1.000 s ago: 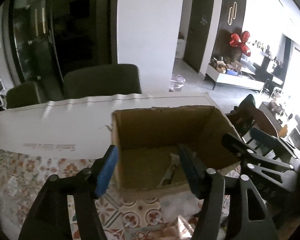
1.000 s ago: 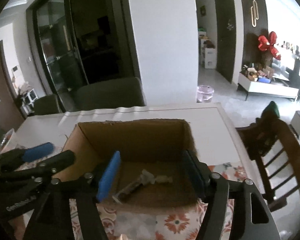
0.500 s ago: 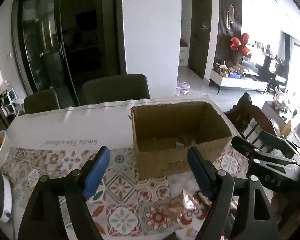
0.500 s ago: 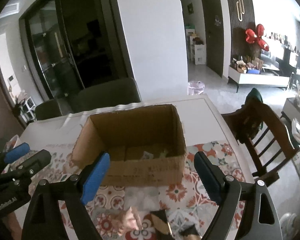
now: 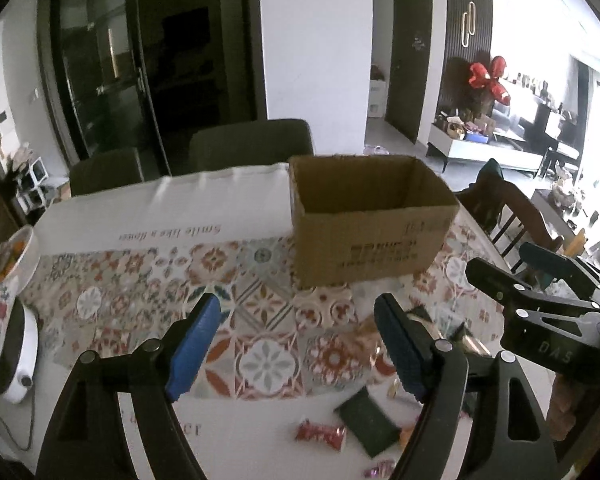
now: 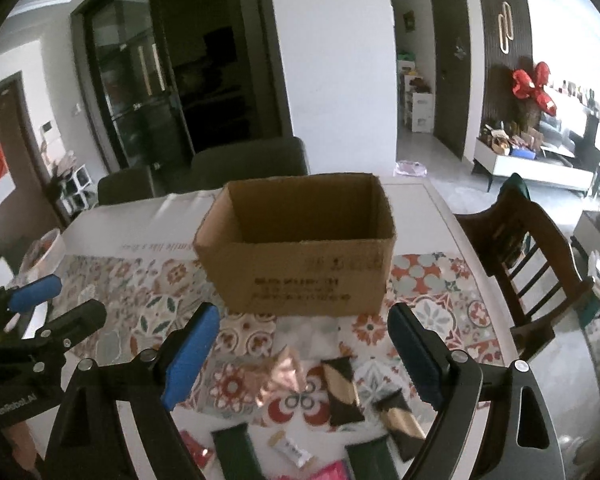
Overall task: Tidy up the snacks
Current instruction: 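Withdraw the left gripper from the box back toward the snacks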
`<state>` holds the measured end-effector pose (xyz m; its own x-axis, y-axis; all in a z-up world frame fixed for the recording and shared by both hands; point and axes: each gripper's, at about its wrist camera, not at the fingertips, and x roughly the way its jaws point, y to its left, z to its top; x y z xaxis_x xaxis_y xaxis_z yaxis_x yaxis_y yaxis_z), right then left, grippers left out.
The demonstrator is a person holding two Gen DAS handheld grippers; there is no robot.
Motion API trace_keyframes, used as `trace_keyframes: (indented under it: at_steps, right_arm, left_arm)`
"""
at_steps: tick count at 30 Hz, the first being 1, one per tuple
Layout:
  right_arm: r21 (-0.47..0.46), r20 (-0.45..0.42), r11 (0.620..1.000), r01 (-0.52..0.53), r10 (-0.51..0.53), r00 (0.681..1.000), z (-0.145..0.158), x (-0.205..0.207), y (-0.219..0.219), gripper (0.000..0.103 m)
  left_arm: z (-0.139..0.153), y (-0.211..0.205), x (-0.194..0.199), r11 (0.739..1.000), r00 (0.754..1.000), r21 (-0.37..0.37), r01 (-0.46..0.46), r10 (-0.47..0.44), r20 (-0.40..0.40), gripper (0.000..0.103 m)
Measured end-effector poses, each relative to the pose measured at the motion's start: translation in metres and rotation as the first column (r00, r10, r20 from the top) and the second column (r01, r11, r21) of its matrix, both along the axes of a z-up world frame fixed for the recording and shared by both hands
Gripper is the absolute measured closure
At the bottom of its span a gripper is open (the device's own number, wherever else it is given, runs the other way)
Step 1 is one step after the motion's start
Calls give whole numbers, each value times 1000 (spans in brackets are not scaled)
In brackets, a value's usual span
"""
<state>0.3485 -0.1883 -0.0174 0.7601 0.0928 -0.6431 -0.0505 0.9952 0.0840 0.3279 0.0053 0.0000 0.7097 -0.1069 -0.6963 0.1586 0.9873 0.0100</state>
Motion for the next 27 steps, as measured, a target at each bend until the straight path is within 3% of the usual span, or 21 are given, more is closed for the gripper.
trace_keyframes:
  at_steps: [7,16,27]
  right_arm:
    - [-18,-30,998,-53,53,998,-11,-28,24,16]
    - [-23,-132,989,-148,144,981,-46,-55,52,17]
    - [-59,-243,976,-208,188,952,-85,-66,62,17]
  left_arm:
    - [-15,14,-33,999,1000,32,15,-15,-5,24]
    - [-37,25,-60,994,998,94,57,-56,-10,24]
    - [-89,25,-69,990,986,81,118,-107,-126,24]
